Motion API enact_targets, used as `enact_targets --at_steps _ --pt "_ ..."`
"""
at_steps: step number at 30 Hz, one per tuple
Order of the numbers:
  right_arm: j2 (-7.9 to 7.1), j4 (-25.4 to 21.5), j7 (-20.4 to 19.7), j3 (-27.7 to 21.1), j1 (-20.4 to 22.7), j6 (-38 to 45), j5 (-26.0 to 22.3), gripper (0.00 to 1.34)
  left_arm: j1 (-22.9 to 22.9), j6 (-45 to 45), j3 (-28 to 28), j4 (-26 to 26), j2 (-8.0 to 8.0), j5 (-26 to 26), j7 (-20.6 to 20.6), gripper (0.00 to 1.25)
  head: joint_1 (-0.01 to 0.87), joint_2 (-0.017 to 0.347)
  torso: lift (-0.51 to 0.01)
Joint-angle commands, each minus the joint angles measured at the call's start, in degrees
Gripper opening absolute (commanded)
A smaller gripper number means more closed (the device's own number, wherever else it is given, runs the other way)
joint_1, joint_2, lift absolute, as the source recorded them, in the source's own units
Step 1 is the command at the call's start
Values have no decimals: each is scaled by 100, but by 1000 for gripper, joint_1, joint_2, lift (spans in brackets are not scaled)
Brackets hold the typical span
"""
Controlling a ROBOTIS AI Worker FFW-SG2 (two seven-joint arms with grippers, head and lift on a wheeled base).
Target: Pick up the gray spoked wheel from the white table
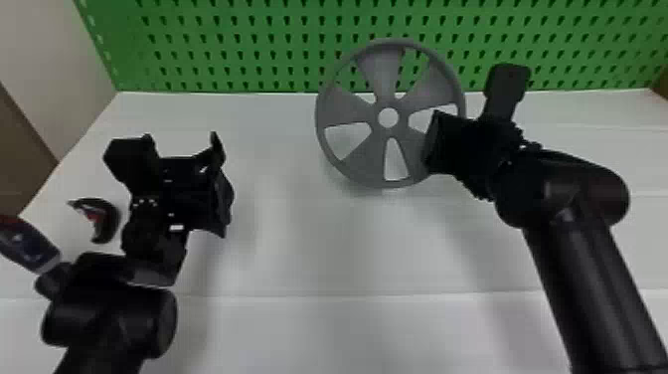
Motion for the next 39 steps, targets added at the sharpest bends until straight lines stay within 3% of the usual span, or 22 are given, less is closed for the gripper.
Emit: enact_targets --at_steps 1,6,9,10,22,28,39 --pt "-19 -50 421 95 331 -899 430 311 0 1 -9 -10 0 29 0 1121 806 44 -98" --pt "-10 -59 509 341 692 -2033 781 304 9 1 -9 -10 0 108 0 1121 806 44 -98" --pt "209 -67 605 271 947 -2657 1396 304 9 1 -26 -10 0 100 0 1121 806 44 -98" --pt "209 -76 605 306 1017 -2885 1563 304 9 1 -26 -10 0 100 0 1121 806 44 -98" --pt "271 -24 597 227 1395 -3544 1651 284 9 53 -123 -2 -9 161 -9 1121 806 44 -98" --pt "245 -6 605 279 1412 -3615 1845 264 9 62 -149 -2 -9 188 -9 1121 806 44 -98" --pt "245 3 605 306 1412 -3597 1757 261 -18 89 -202 -2 -9 196 -9 1121 806 44 -98"
